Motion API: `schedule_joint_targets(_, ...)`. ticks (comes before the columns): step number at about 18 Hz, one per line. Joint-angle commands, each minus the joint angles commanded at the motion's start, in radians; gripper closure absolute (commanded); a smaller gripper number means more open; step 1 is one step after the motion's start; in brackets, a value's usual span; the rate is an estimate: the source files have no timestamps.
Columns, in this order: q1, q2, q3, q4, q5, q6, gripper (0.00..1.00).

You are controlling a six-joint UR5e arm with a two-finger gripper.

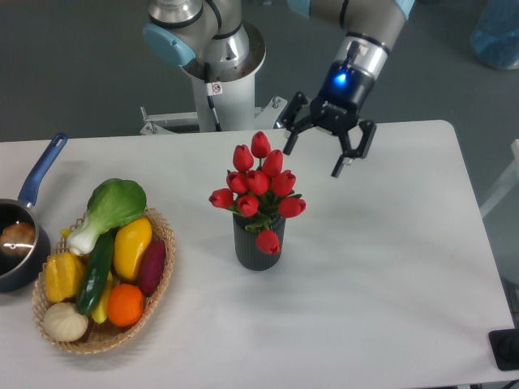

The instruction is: Insert the flowers into the vase

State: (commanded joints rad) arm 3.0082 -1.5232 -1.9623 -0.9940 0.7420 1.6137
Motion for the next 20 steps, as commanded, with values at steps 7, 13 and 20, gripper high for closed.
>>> schedule_joint_targets(7, -0.040, -0.081, 0.183, 0.005, 0.308, 0.003, 0.00)
schedule_joint_targets(13, -0.051, -0.178, 0.226, 0.000, 0.543, 0.002, 0.00)
schedule_joint_targets(20, -0.089, -0.227, 0.238, -0.100, 0.763, 0.000, 0.00)
